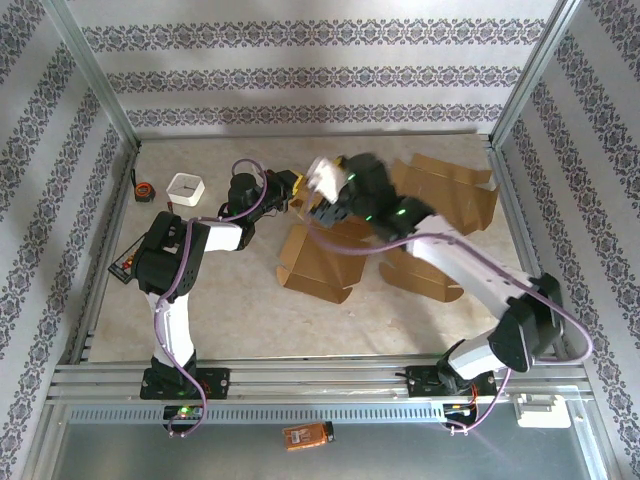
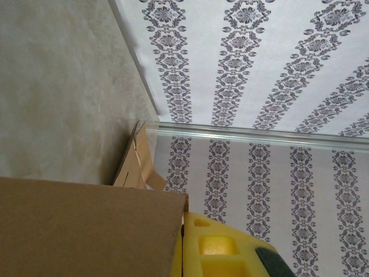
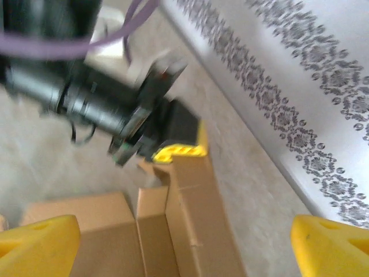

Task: Fold the paper box

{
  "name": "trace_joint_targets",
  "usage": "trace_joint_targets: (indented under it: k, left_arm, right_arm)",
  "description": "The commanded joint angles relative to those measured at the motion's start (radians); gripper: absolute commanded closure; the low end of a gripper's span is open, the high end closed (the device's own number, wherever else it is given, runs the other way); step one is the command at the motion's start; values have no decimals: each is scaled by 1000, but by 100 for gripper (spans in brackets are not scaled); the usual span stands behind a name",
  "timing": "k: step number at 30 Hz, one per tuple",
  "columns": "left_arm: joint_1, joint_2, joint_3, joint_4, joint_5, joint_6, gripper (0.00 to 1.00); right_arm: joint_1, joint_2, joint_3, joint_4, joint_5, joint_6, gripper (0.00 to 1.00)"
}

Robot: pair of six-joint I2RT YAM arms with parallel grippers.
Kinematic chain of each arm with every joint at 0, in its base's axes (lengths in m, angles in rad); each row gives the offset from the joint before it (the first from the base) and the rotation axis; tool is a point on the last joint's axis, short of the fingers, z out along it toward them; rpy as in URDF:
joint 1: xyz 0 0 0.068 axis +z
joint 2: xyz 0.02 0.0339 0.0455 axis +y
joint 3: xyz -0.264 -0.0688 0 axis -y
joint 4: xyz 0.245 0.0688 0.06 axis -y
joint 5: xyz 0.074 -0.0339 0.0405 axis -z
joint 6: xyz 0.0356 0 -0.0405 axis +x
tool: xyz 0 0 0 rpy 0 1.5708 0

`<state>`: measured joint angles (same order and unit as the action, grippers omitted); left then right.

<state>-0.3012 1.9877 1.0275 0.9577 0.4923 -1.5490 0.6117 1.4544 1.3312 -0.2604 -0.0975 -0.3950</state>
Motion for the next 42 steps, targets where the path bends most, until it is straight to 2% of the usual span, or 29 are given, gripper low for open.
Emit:
trace_joint_targets:
  k: [1,4,9,14,18,23,25,30,34,37,40,42]
  left_arm:
    - [-4,17,30,48,43,27,94]
    - [-3,19,43,37,48,29,94]
    - [-4,16,59,1,68,31,93]
    - [-6,7,49,-16,71,36,93]
    - [-8,5,43,-38,71,46,91]
    - [-12,10,56,-65,72,59,90]
    - [-15,11,58,-78,71,63,86]
    - [-2,-23,18,-72,51,84,64]
    - [9,-126,-30,-169,-1,204,56]
    - [13,-239,-56,-315,-75,352,51]
    - [13,-343,-29,-556,-165,526,51]
    - [8,-385,25,-725,-208,647,55]
  right_arm:
    - [-156,-7,87,-161,-381,435,6]
    - [-277,70,161,-212,-480,547,9]
    - [-373,249,262,-295,-514,506,8]
    - [-409,407,336,-324,-633,456,6]
    - [-408,489,348,-322,-705,457,11]
    - [-402,532,326,-302,-724,447,15]
    - [-404,553,328,-300,-735,452,20]
    - [-411,587,336,-298,-723,463,28]
    - [-412,594,333,-293,-730,471,30]
    - [-411,592,332,-290,-725,475,30]
    - [-412,589,332,-290,-719,477,30]
    - [-411,588,331,-289,-720,480,30]
